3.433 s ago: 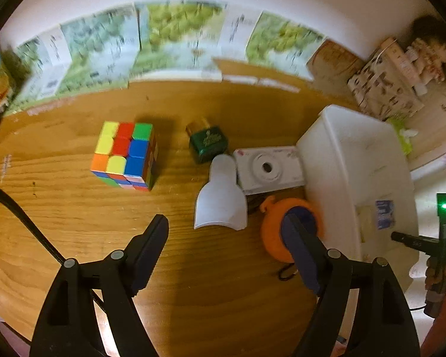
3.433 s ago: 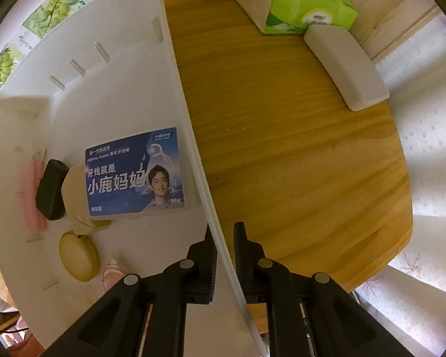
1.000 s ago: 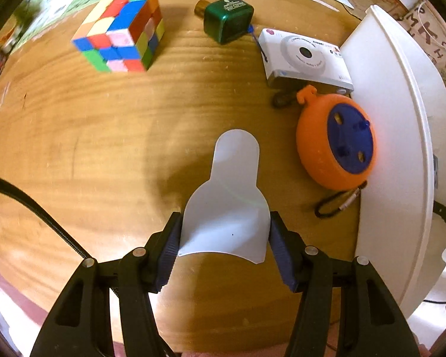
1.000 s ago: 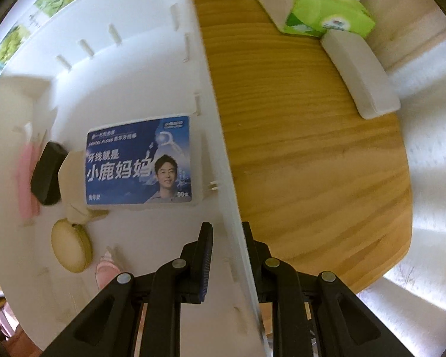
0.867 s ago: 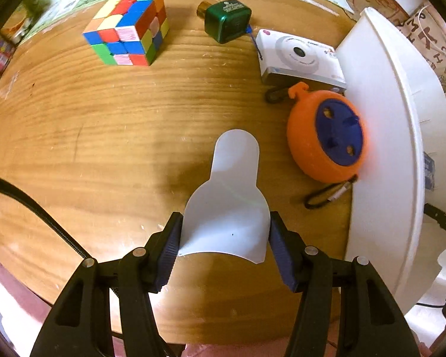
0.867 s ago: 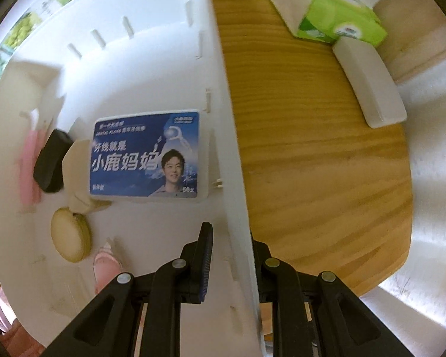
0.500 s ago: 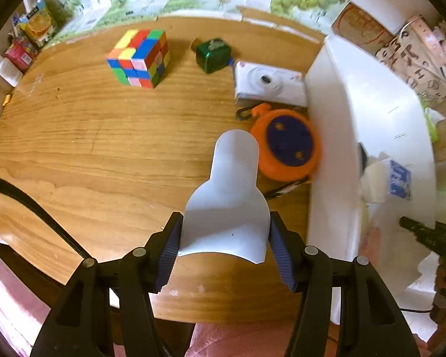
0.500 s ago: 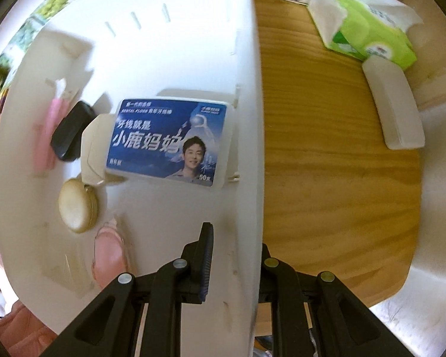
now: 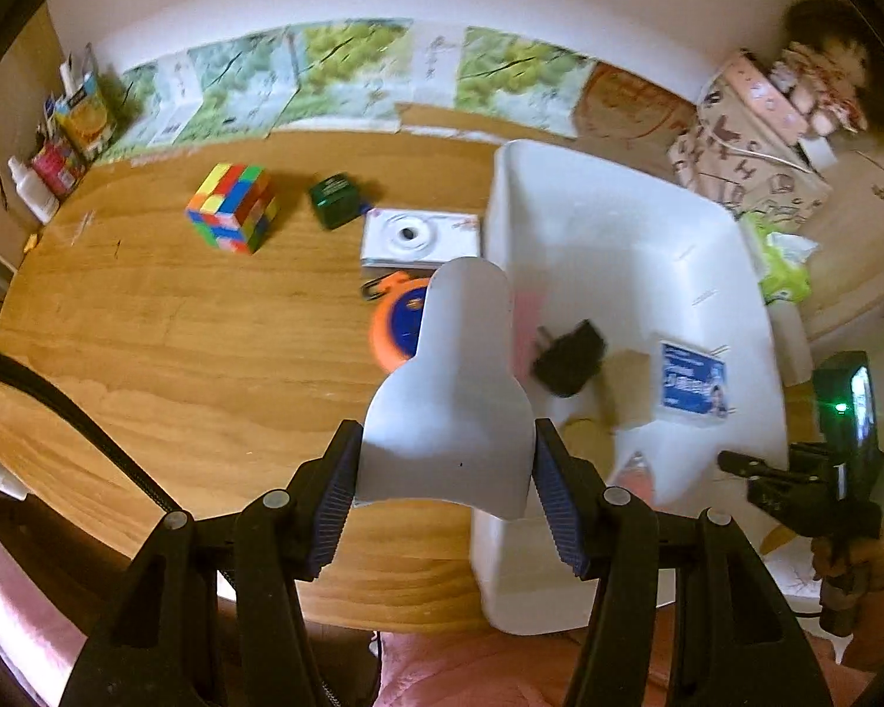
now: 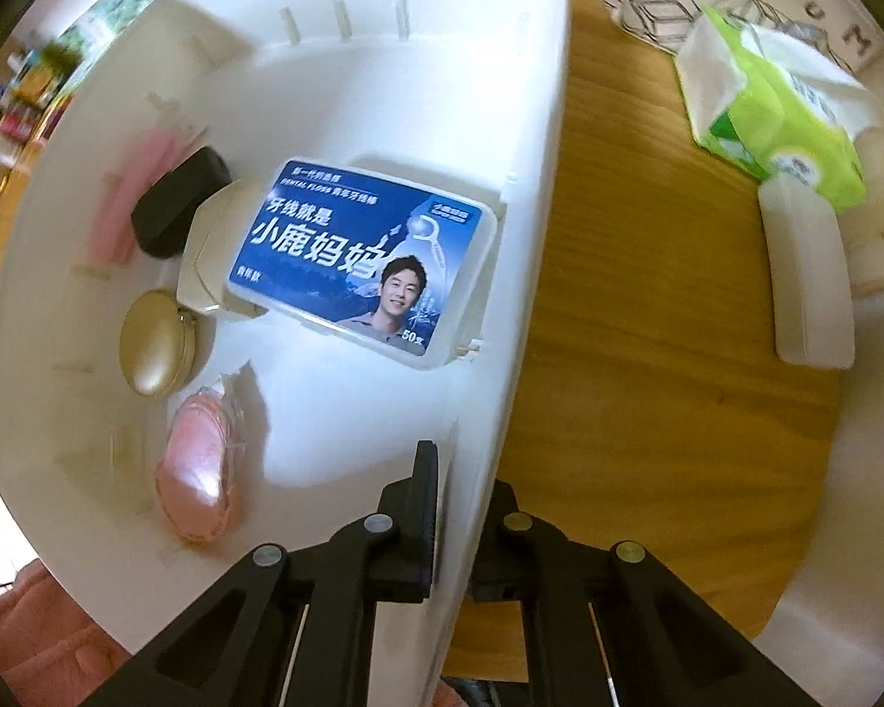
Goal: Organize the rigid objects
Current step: 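Lift the white scoop with the left tool and carry it over the tray, then open the left tool to drop the white scoop into the tray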
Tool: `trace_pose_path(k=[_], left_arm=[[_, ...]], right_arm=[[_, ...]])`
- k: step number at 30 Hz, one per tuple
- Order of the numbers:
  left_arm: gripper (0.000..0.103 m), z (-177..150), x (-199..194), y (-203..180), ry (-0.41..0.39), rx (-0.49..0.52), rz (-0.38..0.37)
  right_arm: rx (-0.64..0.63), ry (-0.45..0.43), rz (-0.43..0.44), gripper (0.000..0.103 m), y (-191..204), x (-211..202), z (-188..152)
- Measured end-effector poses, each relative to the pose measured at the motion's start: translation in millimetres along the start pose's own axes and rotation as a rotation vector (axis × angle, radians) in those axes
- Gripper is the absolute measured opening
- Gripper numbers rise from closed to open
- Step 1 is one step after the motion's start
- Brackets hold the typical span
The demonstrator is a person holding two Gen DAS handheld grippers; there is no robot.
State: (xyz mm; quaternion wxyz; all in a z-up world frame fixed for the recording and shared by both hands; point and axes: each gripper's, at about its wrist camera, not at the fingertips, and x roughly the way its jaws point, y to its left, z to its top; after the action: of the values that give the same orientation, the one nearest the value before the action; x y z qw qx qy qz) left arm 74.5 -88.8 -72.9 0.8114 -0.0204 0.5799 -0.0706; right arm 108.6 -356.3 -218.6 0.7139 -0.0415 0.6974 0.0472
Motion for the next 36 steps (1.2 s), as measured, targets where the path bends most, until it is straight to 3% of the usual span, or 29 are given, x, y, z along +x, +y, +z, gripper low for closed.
trace_pose_path(k=[11, 21, 31, 36], left_arm=[[0.061, -2, 7, -61, -0.029, 0.052, -0.06], [0.061, 0, 15, -103, -0.052, 0.123, -0.102], [0.061, 8, 10, -124, -0.11, 0.176, -0.121], [0.07, 9, 10, -122, -0.114, 0.184, -0.112]], right_arm=[[-0.131, -0.013, 0.026, 0.01, 0, 4, -1], [-0.154, -0.026, 0.028, 0.01, -12, 2, 9], [-0.182, -0.026, 0.015, 0.01, 20, -2, 14], [-0.16, -0.023, 0.016, 0.01, 17, -8, 11]])
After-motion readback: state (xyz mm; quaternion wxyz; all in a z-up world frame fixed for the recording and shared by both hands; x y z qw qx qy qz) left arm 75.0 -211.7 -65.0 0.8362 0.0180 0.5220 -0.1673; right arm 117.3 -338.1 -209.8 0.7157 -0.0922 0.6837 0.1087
